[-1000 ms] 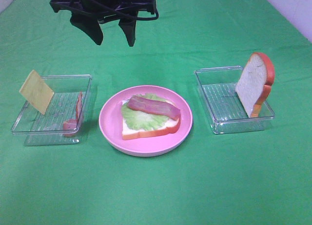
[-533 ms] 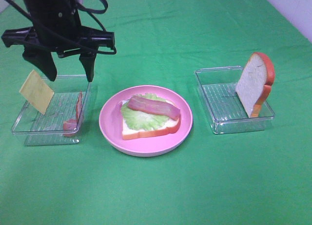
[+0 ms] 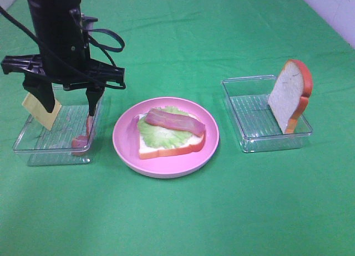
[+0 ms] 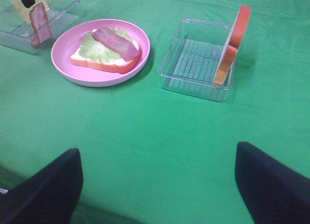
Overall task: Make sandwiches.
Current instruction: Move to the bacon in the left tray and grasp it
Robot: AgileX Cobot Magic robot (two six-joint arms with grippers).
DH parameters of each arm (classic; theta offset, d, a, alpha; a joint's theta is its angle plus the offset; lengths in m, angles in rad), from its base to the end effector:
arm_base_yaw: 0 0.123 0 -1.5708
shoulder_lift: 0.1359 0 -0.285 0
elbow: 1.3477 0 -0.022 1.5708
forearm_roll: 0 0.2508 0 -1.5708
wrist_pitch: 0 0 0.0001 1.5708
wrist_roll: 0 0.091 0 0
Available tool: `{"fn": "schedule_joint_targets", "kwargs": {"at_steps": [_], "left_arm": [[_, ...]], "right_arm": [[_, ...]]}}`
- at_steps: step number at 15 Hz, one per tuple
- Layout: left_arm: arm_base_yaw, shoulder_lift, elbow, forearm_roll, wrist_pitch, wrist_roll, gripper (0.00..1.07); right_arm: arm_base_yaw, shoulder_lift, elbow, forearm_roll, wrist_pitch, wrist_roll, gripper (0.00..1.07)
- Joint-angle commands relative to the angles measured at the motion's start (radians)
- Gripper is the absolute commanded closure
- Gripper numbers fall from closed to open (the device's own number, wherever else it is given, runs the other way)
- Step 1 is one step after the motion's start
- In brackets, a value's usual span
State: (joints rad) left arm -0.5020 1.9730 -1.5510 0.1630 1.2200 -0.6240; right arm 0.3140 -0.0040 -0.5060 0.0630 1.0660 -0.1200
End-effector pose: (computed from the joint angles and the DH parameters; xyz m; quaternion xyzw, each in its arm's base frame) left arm 0.3502 -0.1764 0.2162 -0.0334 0.9965 0.0606 0.0477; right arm -0.0077 0.0028 0.2786 -0.1848 0.8313 0.0820 0.5178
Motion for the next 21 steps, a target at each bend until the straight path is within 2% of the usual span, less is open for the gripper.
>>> {"fn": "schedule_joint_targets", "kwargs": {"at_steps": [1, 6, 13, 16, 17, 21], "left_arm": [[-0.001, 0.041, 0.009, 0.001, -0.042, -0.012, 0.43], [-0.001, 0.085, 0.009, -0.011, -0.071, -0.012, 0.43], [-0.001, 0.098, 0.009, -0.010, -0.115, -0.007, 0.61], [-0.001, 0.098, 0.009, -0.010, -0.115, -0.006, 0.80], [-0.001, 0.098, 0.009, -0.010, -0.115, -0.005, 0.82], [-0.001, 0.098, 0.009, -0.003, -0.115, -0.005, 1.02]], "right_arm": [[-0.003, -0.019, 0.002, 0.003, -0.009, -0.009, 0.29], [-0.003, -0.019, 0.002, 0.003, -0.009, -0.009, 0.29], [-0.003, -0.019, 0.002, 0.003, -0.009, -0.009, 0.29], [-0.003, -0.019, 0.002, 0.003, -0.009, -0.009, 0.29], [-0.003, -0.019, 0.002, 0.003, -0.009, -0.009, 0.29], [-0.003, -0.019, 0.002, 0.003, -0.009, -0.009, 0.29]]}}
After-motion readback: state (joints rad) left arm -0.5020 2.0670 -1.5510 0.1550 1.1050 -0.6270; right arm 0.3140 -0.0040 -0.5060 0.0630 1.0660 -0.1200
